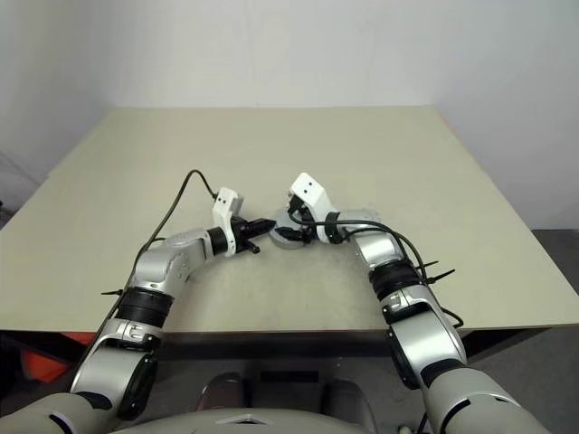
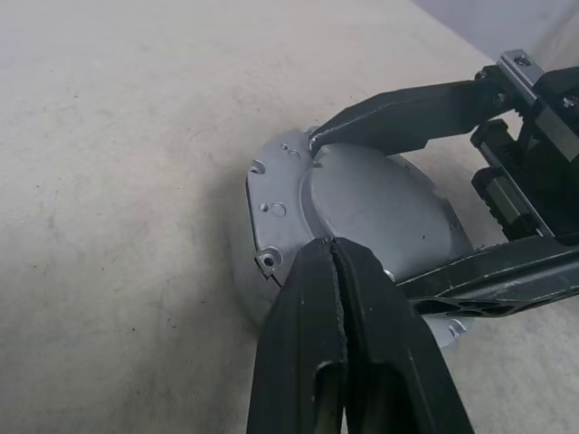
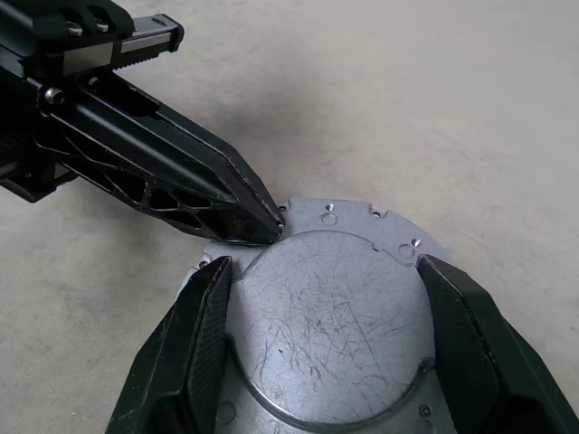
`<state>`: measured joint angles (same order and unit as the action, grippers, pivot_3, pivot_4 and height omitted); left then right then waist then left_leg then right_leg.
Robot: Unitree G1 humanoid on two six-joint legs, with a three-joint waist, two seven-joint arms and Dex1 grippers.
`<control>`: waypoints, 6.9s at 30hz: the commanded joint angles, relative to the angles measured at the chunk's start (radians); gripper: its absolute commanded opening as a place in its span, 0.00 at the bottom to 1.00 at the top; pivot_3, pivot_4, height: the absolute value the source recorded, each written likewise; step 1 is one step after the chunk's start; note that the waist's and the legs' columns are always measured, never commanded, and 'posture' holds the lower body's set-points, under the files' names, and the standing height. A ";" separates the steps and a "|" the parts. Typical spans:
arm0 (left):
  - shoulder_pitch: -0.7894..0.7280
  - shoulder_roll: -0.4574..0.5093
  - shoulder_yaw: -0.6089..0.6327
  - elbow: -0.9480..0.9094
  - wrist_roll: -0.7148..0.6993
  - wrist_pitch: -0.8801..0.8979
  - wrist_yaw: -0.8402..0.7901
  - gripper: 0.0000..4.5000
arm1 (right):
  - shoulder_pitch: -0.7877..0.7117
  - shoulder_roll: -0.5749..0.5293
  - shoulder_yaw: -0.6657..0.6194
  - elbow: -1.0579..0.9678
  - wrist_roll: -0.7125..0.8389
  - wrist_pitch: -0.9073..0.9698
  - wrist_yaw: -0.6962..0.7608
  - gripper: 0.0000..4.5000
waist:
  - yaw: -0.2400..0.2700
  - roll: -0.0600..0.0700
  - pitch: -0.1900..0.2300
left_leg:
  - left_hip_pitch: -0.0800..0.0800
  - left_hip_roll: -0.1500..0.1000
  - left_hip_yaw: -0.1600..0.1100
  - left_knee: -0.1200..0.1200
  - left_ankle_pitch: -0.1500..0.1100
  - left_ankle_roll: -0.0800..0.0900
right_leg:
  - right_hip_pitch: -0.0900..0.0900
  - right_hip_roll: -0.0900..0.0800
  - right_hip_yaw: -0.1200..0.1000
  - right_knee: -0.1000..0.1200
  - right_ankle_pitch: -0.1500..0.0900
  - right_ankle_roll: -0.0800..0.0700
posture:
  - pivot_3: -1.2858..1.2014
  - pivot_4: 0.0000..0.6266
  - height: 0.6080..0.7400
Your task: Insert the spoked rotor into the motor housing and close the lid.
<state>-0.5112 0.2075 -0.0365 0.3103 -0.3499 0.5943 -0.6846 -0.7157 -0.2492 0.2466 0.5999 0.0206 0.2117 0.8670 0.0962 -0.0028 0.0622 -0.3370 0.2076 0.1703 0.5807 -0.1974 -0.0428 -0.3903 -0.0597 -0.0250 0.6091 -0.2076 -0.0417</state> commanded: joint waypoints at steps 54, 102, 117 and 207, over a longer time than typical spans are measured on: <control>-0.060 0.019 -0.030 -0.040 0.023 -0.022 -0.037 0.00 | 0.018 0.200 -0.682 -0.156 0.560 1.069 -0.428 1.00 | 0.003 0.003 0.001 | -0.011 0.000 0.000 -0.004 0.005 -0.007 | -0.012 0.000 0.000 -0.001 0.002 -0.004 | 0.52 0.00 1.00; 0.156 0.072 0.042 -0.209 0.009 0.011 0.039 0.00 | -0.127 0.244 -0.617 0.011 0.556 0.964 -0.459 1.00 | -0.023 0.003 0.001 | -0.008 0.001 0.000 -0.014 0.010 -0.017 | -0.016 0.002 -0.001 -0.003 0.005 -0.009 | 0.52 0.00 1.00; 0.158 0.082 0.040 -0.216 0.002 0.012 0.051 0.00 | -0.161 0.268 -0.636 0.107 0.556 0.826 -0.530 0.45 | -0.023 0.003 0.000 | -0.007 0.001 0.000 -0.014 0.010 -0.017 | -0.016 0.002 -0.001 -0.002 0.005 -0.009 | 0.52 0.00 1.00; 0.030 -0.082 0.507 -0.084 -0.983 0.256 0.356 0.56 | -0.227 0.356 -0.797 -0.137 1.017 1.074 -0.703 0.45 | 0.010 0.001 0.001 | -0.032 0.002 -0.004 -0.001 0.011 -0.017 | -0.034 0.003 -0.004 0.007 0.010 -0.003 | 0.52 0.00 1.00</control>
<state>-0.4693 0.1170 0.4700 0.2437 -1.3399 0.8593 -0.3134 -0.9176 0.1011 -0.5467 0.5256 0.9889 1.2998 0.1454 0.1063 -0.0018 0.0632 -0.3686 0.2094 0.1664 0.5799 -0.1867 -0.0600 -0.4244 -0.0572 -0.0286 0.6165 -0.1975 -0.0447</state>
